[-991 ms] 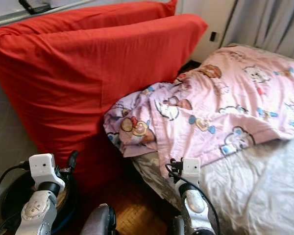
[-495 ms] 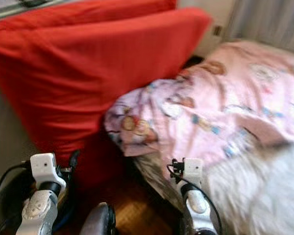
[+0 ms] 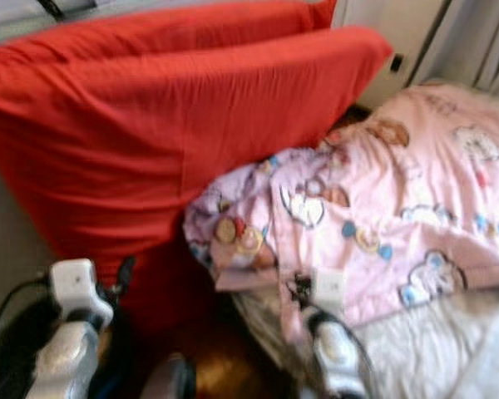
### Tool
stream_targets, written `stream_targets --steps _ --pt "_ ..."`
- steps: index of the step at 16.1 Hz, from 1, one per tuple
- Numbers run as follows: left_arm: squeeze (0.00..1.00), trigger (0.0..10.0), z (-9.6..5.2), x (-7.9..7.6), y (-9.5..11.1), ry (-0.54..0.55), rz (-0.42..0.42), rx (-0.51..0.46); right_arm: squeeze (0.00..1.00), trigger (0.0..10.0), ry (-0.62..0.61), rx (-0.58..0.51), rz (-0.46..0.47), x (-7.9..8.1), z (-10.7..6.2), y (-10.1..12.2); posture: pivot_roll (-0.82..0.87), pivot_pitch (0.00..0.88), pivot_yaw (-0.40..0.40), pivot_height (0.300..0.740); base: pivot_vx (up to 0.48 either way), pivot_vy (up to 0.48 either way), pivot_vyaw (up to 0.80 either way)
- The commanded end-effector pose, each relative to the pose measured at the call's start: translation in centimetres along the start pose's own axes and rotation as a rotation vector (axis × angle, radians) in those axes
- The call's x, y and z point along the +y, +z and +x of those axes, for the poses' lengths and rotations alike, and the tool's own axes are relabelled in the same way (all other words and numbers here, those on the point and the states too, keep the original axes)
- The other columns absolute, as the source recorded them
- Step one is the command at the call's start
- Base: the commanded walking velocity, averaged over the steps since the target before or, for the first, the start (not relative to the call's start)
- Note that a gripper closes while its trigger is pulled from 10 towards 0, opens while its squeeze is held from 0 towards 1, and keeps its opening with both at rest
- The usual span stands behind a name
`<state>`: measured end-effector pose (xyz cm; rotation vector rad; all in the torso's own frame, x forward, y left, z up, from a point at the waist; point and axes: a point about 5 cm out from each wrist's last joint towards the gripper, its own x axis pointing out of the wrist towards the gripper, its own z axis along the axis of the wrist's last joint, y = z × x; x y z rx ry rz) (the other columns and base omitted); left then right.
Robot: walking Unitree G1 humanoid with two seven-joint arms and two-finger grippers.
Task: Clean up the room
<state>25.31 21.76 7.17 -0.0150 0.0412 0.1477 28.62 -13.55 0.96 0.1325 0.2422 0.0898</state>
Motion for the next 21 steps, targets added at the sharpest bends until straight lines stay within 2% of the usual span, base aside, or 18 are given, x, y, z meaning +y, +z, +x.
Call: stream_targets --steps 1,6,9,13,15,17,21 --pt "0.00 10.0 0.3 -0.6 0.5 -0.019 -0.011 -0.020 0.00 10.0 -0.012 0.034 -0.012 -0.7 -0.4 -0.6 0.06 0.106 0.006 0.618 0.000 0.000 0.00" --pt "0.00 10.0 0.1 -0.5 0.5 -0.024 0.001 -0.015 0.00 10.0 -0.017 0.127 -0.039 -0.4 -0.1 -1.4 0.08 0.131 0.008 0.614 0.000 0.000 0.00" --pt "0.00 10.0 0.2 -0.5 0.6 -0.031 0.003 -0.014 0.00 10.0 0.002 0.110 -0.043 -0.1 0.2 -1.0 0.08 0.159 0.009 0.596 0.000 0.000 0.00" --pt "0.00 10.0 0.0 -0.6 0.6 -0.041 0.008 -0.008 0.00 10.0 -0.009 0.155 -0.012 0.4 1.0 -0.7 0.10 0.198 0.004 0.596 0.000 0.000 0.00" --pt "0.00 10.0 -0.6 -0.3 0.7 -0.026 0.013 -0.007 0.00 10.0 -0.024 0.191 0.021 0.6 1.2 -0.9 0.12 0.219 -0.003 0.596 0.000 0.000 0.00" --pt "0.00 10.0 -1.4 0.2 0.6 -0.009 0.017 0.000 0.00 10.0 -0.005 0.231 0.006 1.5 1.4 -1.0 0.15 0.250 -0.011 0.586 0.000 0.000 0.00" --pt "0.00 10.0 -2.2 0.0 0.6 -0.003 0.015 0.011 0.00 10.0 -0.004 0.216 0.015 1.8 1.7 -0.6 0.17 0.275 -0.013 0.572 0.000 0.000 0.00"
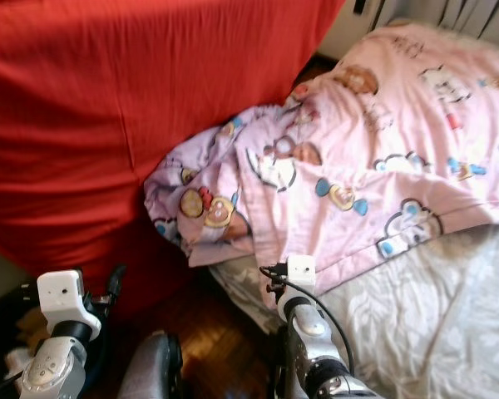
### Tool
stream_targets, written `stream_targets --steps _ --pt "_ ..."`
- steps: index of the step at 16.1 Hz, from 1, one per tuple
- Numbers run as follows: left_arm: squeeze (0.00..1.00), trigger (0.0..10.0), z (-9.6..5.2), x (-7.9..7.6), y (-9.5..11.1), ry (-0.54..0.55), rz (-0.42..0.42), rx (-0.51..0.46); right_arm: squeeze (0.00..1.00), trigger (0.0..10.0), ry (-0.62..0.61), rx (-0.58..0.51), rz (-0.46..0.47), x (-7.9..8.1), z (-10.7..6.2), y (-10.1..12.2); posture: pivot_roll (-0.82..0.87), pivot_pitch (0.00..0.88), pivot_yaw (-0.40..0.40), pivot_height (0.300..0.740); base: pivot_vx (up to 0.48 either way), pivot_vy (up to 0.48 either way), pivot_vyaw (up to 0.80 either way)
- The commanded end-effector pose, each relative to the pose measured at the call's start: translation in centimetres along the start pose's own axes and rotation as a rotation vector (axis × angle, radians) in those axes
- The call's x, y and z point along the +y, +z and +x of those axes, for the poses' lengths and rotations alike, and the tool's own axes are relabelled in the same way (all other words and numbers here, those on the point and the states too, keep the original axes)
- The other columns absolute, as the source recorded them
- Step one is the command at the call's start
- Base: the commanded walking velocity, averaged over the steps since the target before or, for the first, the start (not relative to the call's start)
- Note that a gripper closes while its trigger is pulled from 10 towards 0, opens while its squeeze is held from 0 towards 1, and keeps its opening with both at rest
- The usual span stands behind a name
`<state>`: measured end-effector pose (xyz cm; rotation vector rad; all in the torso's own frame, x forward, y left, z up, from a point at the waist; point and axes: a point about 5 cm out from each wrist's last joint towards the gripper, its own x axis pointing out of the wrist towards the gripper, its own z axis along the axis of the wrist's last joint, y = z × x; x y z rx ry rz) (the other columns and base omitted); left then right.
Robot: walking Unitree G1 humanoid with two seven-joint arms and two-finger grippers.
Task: Clean up the room
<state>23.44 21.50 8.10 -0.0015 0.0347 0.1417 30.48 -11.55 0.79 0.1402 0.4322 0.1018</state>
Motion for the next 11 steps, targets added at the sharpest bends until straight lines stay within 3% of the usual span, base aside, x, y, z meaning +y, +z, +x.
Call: stream_targets --steps 1,2,6,11 --pt "0.00 10.0 -0.5 -0.1 -0.2 0.002 -0.001 0.020 0.00 10.0 -0.009 0.020 0.031 0.1 0.0 -0.4 0.17 0.282 -0.013 0.572 0.000 0.000 0.00" --pt "0.00 10.0 -0.6 -0.1 -0.2 0.005 -0.002 0.024 1.00 10.0 -0.039 -0.024 0.119 0.0 0.2 0.6 0.17 0.288 -0.014 0.572 0.000 0.000 0.00" --pt "0.00 10.0 -0.9 0.2 -0.4 0.014 0.004 0.034 1.00 10.0 -0.098 -0.066 0.196 -0.8 0.2 1.1 0.16 0.288 -0.014 0.572 0.000 0.000 0.00" --pt "0.00 10.0 -0.8 0.2 -0.6 0.016 0.009 0.048 1.00 10.0 -0.137 -0.058 0.256 -1.6 -0.3 0.0 0.15 0.281 -0.014 0.572 0.000 0.000 0.00"
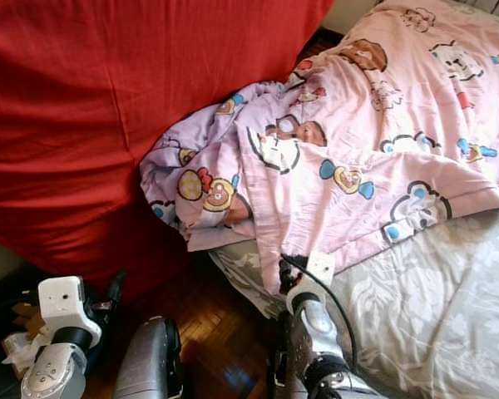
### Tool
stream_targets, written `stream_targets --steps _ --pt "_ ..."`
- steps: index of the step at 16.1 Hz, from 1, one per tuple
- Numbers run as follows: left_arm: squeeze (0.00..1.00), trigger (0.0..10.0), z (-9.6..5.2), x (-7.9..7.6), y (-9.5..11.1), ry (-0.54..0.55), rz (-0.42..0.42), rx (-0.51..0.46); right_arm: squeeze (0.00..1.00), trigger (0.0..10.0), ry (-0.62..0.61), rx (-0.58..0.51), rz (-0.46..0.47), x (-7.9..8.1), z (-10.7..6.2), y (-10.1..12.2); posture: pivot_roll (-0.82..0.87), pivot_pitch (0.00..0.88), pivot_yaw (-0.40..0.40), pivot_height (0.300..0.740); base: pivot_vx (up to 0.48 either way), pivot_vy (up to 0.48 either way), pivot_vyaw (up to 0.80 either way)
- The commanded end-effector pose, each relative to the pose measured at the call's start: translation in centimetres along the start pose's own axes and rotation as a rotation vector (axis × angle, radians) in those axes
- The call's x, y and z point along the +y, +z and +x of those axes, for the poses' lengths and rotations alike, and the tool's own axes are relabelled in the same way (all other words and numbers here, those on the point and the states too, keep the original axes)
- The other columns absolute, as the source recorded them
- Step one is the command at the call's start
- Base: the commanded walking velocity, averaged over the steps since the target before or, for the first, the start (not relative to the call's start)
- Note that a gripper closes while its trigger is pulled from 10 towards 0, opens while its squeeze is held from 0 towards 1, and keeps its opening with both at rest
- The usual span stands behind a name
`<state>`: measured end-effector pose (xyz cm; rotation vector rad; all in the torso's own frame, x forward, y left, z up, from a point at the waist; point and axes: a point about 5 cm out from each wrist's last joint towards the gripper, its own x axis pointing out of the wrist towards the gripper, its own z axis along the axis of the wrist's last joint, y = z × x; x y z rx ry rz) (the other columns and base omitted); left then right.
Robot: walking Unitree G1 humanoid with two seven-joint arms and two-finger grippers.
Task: Clean up the room
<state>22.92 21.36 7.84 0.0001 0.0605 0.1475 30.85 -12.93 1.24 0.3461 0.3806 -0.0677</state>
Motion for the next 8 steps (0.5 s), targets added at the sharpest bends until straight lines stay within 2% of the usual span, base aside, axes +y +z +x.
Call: stream_targets --steps 1,8 --pt "0.00 10.0 -0.2 0.2 -0.4 0.010 0.007 0.023 1.00 10.0 -0.035 0.001 0.030 -0.7 -0.4 -0.7 0.15 0.278 -0.014 0.572 0.000 0.000 0.00" --pt "0.00 10.0 0.3 0.0 -0.5 0.009 0.002 0.019 1.00 10.0 -0.040 0.022 0.098 -0.7 -1.1 -2.0 0.15 0.257 -0.019 0.572 0.000 0.000 0.00"
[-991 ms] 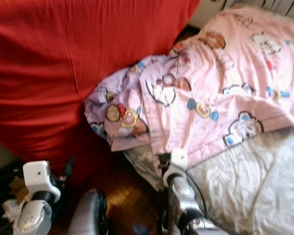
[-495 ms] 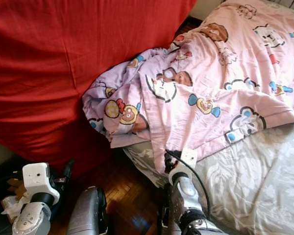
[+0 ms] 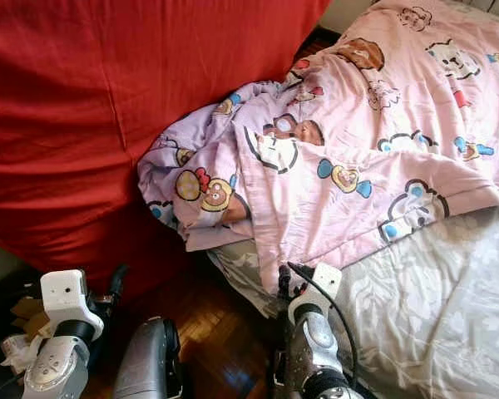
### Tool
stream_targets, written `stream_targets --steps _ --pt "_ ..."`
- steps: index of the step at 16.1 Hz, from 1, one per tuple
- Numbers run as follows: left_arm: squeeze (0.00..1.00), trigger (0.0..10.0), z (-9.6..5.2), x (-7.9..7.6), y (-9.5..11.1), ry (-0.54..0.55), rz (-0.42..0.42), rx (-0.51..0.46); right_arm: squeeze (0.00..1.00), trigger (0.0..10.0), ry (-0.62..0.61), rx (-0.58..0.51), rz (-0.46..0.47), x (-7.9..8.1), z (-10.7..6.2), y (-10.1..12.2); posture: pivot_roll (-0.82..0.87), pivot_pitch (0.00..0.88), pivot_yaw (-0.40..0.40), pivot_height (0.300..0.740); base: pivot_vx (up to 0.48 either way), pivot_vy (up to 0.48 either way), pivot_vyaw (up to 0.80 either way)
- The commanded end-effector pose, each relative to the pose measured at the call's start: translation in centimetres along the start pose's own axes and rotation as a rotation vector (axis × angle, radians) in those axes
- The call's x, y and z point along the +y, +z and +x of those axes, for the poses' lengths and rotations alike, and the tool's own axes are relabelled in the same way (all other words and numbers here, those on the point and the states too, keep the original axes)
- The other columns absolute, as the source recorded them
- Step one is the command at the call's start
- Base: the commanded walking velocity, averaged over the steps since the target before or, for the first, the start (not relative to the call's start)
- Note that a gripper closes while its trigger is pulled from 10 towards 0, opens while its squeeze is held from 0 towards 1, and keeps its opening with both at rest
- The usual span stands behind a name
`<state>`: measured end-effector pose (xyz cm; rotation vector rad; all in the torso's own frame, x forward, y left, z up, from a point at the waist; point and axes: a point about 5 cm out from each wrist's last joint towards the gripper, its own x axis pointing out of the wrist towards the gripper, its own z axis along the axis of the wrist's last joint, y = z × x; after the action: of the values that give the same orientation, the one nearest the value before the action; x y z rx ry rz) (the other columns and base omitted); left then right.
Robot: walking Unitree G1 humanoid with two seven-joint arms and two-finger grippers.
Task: Clean up the room
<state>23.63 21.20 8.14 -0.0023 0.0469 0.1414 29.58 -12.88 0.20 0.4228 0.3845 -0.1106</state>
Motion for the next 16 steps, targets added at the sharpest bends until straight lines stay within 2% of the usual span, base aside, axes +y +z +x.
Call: stream_targets --steps 1,2,3,4,7,11,14,16 --pt "0.00 10.0 -0.3 0.3 -0.8 0.016 0.004 0.031 1.00 10.0 0.001 0.041 0.016 -0.2 -0.4 -1.0 0.15 0.255 -0.021 0.572 0.000 0.000 0.00" --pt "0.00 10.0 -0.3 0.3 -0.8 0.017 0.004 0.029 1.00 10.0 0.006 0.047 0.015 -0.1 -0.4 -1.1 0.15 0.255 -0.021 0.572 0.000 0.000 0.00" --pt "0.00 10.0 -0.3 0.3 -0.7 0.017 0.005 0.029 0.13 10.0 0.019 0.052 0.016 0.0 -0.4 -1.2 0.15 0.255 -0.020 0.572 0.000 0.000 0.00" --pt "0.00 10.0 -0.3 0.2 -0.7 0.016 0.005 0.029 0.00 10.0 0.029 0.064 0.027 0.1 -0.4 -1.2 0.15 0.257 -0.020 0.572 0.000 0.000 0.00" --pt "0.00 10.0 -0.4 0.3 -0.9 0.018 0.007 0.034 0.00 10.0 0.055 0.085 0.087 0.5 -0.1 -1.1 0.15 0.261 -0.019 0.572 0.000 0.000 0.00" --pt "0.00 10.0 -0.6 0.6 -0.9 0.026 0.012 0.035 0.00 10.0 0.090 0.085 0.101 1.1 0.5 0.0 0.17 0.271 -0.017 0.572 0.000 0.000 0.00" --pt "0.00 10.0 -0.8 0.8 -0.9 0.031 0.015 0.037 0.00 10.0 -0.011 0.035 0.085 -0.2 0.8 1.1 0.16 0.272 -0.017 0.572 0.000 0.000 0.00" --pt "0.00 10.0 -0.7 0.6 -0.9 0.026 0.013 0.039 0.00 10.0 -0.051 0.049 0.090 -1.2 0.4 0.5 0.16 0.274 -0.014 0.572 0.000 0.000 0.00"
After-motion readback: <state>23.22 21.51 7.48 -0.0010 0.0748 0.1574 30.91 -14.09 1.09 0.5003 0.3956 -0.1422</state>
